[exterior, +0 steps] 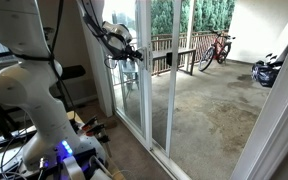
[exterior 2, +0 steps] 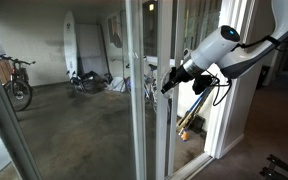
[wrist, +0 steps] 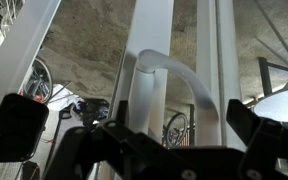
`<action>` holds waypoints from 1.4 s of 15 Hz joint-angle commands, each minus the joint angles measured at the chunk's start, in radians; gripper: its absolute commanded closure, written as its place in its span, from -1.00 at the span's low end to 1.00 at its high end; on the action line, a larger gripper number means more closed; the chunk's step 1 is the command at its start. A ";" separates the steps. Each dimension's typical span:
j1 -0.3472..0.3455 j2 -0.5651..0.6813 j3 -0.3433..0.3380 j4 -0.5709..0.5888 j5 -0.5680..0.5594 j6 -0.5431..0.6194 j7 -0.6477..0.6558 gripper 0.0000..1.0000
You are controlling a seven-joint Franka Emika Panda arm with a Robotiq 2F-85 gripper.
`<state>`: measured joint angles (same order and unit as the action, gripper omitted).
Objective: Slide the glass door to the right
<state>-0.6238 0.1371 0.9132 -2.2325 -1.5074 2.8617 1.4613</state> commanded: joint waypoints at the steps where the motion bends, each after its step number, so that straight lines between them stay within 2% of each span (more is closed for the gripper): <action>1: 0.000 0.000 0.000 0.000 0.000 0.000 0.000 -1.00; 18: 0.005 0.003 -0.001 0.000 -0.025 -0.001 0.022 -1.00; 21: 0.014 -0.011 -0.003 0.006 -0.127 -0.006 0.079 -1.00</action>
<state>-0.6224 0.1375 0.9132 -2.2325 -1.5286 2.8618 1.4622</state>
